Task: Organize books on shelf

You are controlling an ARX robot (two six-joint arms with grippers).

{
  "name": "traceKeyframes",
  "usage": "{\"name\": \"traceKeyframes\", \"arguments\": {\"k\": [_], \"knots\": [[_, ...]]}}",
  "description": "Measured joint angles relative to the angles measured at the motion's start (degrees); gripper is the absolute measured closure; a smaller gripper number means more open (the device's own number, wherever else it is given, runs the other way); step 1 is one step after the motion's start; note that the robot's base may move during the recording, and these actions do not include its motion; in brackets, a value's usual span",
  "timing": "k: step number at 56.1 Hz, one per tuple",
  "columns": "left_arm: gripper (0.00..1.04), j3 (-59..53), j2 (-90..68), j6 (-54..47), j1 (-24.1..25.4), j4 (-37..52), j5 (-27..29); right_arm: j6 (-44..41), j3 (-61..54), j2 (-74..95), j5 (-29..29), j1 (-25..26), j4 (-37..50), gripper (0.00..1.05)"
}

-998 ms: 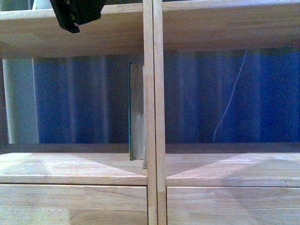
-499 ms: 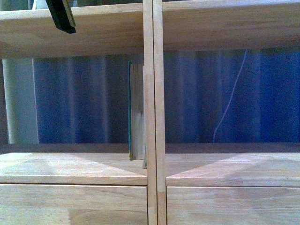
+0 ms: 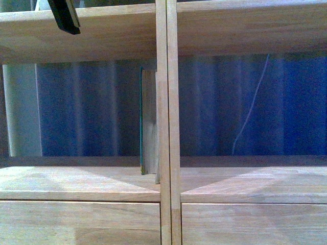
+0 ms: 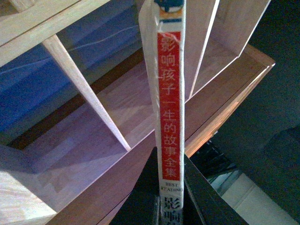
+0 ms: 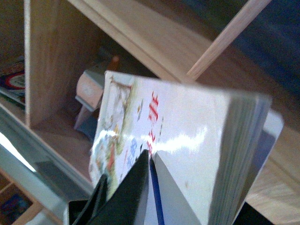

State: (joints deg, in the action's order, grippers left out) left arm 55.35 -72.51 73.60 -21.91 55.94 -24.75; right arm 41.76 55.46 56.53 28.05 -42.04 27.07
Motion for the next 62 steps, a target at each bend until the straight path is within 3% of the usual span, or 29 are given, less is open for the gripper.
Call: {"name": "traceKeyframes", "arguments": {"k": [10,24,33,40,48,60,62], "knots": [[0.98,1.03,0.72,-3.83,2.62,-4.68,-2.49,-11.3,-1.79,-1.95,4.85,5.42,-0.26,0.47],[0.98,5.22,3.72,-17.22,8.92,-18.23,-7.63,-37.75,-8.2,-5.18,9.42,18.23,5.11,0.06],[0.98,7.67,6.67,-31.34,12.31,-30.4,-6.14,-44.54,-12.44,-7.04,6.32,26.1,7.45,0.07],[0.98,7.85,8.96,-46.73,15.06,-37.59,-2.62,-44.89,-15.15,-8.52,4.31,31.54,7.74,0.07],[0.98,5.84,12.22,-61.68,18.91,-37.83,-0.59,-42.34,-19.3,-10.01,3.74,38.6,3.41,0.07],[0.98,3.52,13.86,-67.49,25.7,-35.52,-1.09,-39.85,-21.62,-10.14,6.21,42.53,-1.11,0.07],[0.98,3.08,13.49,-67.71,27.36,-35.19,-1.03,-39.71,-21.44,-10.58,3.39,43.28,-2.45,0.08]]}}
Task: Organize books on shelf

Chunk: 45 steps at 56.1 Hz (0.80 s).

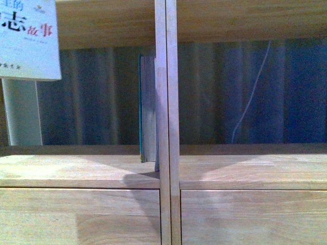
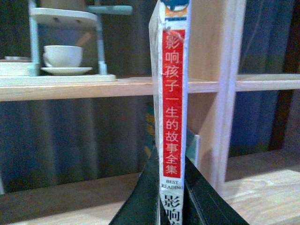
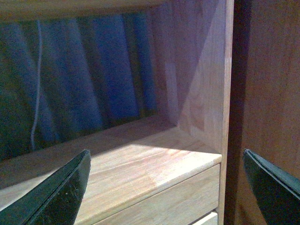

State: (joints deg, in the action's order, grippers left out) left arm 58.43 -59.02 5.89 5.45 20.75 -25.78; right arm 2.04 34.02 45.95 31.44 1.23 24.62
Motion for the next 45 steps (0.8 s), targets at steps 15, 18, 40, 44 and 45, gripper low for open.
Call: {"name": "traceKeyframes", "arguments": {"k": [15,18,40,44,45], "knots": [[0.98,-4.63,-0.22,2.29,5.49,7.15,-1.57,-1.66,-10.6,-9.51,-32.26,1.25,-11.74,0.57],[0.98,-5.16,-0.26,2.25,5.73,7.39,-1.6,-1.68,-13.7,-11.26,-31.93,-0.48,-10.69,0.69],[0.98,0.09,-15.3,-2.1,-0.44,11.13,7.43,-1.84,-24.79,-20.28,-31.58,-1.03,-8.59,1.02],[0.98,1.79,-18.34,-2.8,-1.73,11.21,9.49,-1.84,-26.01,-21.53,-31.56,-1.03,-8.59,1.02],[0.98,2.21,-19.08,-3.1,-1.99,11.34,9.55,-1.84,-26.16,-21.75,-31.56,-1.03,-8.61,1.02]]}}
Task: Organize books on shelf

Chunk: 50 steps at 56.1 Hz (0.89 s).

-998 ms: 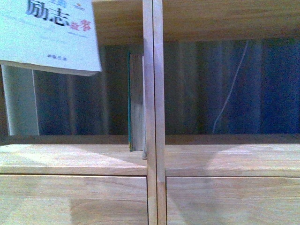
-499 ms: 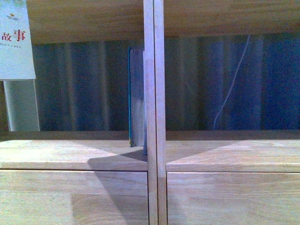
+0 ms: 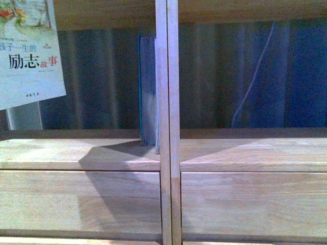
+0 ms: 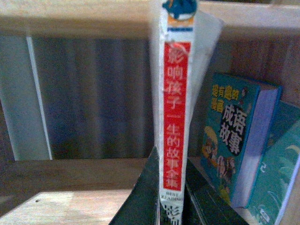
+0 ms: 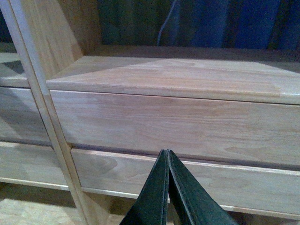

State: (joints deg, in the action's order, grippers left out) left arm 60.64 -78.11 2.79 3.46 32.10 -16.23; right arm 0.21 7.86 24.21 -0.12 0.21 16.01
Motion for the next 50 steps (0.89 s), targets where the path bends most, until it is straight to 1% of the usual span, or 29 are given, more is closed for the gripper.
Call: {"name": "traceKeyframes", "arguments": {"k": [8,21,30,47,49,50], "knots": [[0.98,2.23,-6.36,-1.73,-3.69,0.7,2.97,0.0,-1.92,-2.62,-0.02,0.0,-0.57,1.02],[0.98,6.4,-13.99,-3.34,-8.22,1.49,6.62,0.0,-3.89,-6.56,0.11,0.0,-2.38,1.02],[0.98,11.39,-18.64,-5.42,-10.05,1.62,8.85,0.0,-4.9,-8.85,0.09,0.0,-3.74,1.02],[0.98,23.71,-28.46,-7.72,-12.37,-1.51,13.07,-0.02,-7.08,-13.94,0.11,0.0,-5.68,1.02],[0.98,24.55,-29.18,-7.93,-12.57,-1.84,13.33,-0.04,-7.08,-15.41,0.11,0.0,-7.19,1.02],[0.98,24.81,-29.42,-7.98,-12.66,-1.95,13.35,-0.04,-7.08,-16.98,0.04,0.0,-9.51,1.02]]}}
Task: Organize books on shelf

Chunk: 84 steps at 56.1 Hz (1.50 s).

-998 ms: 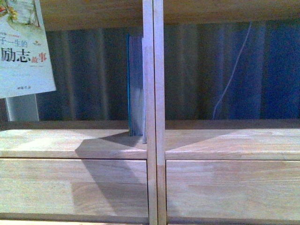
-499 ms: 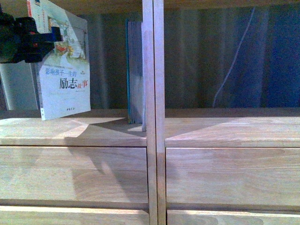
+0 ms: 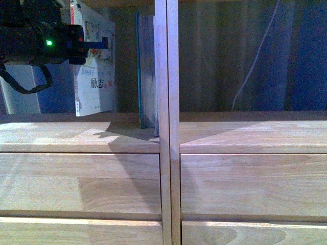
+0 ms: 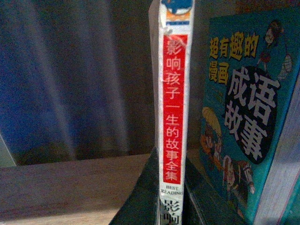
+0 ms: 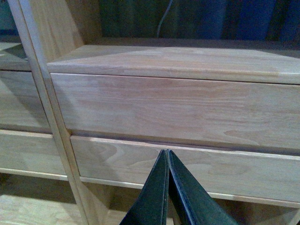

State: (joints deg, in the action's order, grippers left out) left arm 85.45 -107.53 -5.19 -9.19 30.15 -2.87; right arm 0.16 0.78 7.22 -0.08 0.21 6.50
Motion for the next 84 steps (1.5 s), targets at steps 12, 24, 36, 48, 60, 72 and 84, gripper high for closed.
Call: {"name": "traceKeyframes", "arguments": {"k": [12,24,36,48,60,72,84], "knots": [[0.98,5.22,-4.59,-0.44,-1.44,-2.47,1.66,0.0,0.0,-6.86,0.07,-0.02,-6.27,1.02],[0.98,7.93,-7.19,-0.59,-3.28,-2.93,3.17,0.0,0.0,-6.91,0.07,-0.02,-6.43,1.02],[0.98,9.75,-9.6,-1.62,-5.51,-2.97,4.07,0.0,0.0,-6.91,0.07,-0.02,-6.43,1.02],[0.98,9.29,-9.81,-3.02,-6.62,-2.21,4.07,0.0,0.0,-6.91,0.07,-0.02,-6.43,1.02],[0.65,6.75,-9.64,-4.44,-6.8,-1.07,3.32,0.0,0.0,-6.91,0.07,-0.02,-6.43,1.02],[0.35,4.98,-9.09,-4.68,-6.93,-0.81,3.08,0.0,0.0,-6.91,0.07,-0.02,-6.43,1.02],[0.06,3.17,-7.56,-4.35,-6.91,-1.03,2.86,0.0,0.0,-6.91,0.04,-0.02,-6.43,1.02]]}}
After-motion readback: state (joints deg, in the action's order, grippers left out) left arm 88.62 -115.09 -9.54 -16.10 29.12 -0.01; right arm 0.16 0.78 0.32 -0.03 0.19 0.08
